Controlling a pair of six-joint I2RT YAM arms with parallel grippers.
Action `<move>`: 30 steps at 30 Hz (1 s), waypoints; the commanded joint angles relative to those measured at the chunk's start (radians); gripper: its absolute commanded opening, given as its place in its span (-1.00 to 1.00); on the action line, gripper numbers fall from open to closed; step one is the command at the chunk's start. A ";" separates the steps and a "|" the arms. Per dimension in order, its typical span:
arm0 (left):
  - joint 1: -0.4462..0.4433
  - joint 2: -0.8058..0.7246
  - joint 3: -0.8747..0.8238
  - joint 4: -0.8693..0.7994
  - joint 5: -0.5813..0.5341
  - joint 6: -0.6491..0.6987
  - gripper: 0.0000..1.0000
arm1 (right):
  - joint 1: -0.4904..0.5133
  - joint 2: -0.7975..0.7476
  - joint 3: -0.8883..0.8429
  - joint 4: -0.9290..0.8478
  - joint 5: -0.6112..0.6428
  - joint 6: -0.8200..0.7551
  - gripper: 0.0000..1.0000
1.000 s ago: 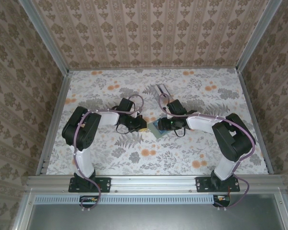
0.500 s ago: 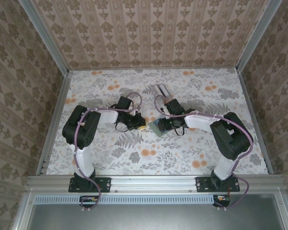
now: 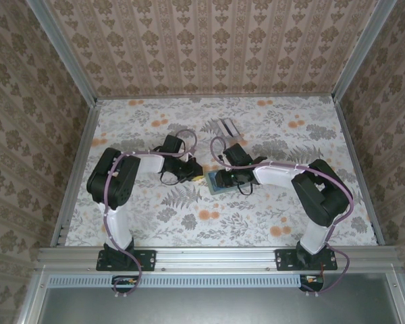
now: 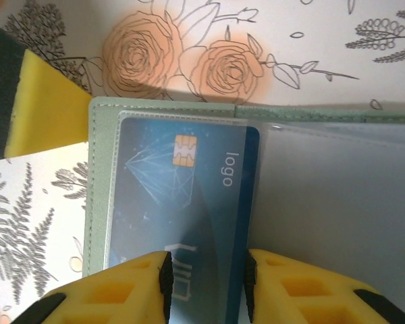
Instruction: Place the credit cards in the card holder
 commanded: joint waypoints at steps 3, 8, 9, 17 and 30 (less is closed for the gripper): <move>0.042 -0.015 0.038 -0.147 -0.036 0.074 -0.79 | 0.008 0.009 0.001 0.032 -0.030 0.062 -0.27; 0.054 -0.049 0.004 -0.171 -0.048 0.094 -0.71 | 0.006 -0.027 -0.017 0.009 0.016 0.086 -0.13; 0.054 -0.057 -0.010 -0.171 -0.060 0.097 -0.69 | 0.006 -0.029 -0.013 -0.002 0.020 0.085 -0.10; 0.024 -0.124 -0.135 -0.093 -0.111 0.046 -0.64 | 0.000 -0.071 -0.016 -0.050 0.087 0.079 -0.04; -0.023 -0.140 -0.111 -0.125 -0.127 0.064 -0.60 | -0.057 -0.117 -0.087 -0.051 0.104 0.108 0.14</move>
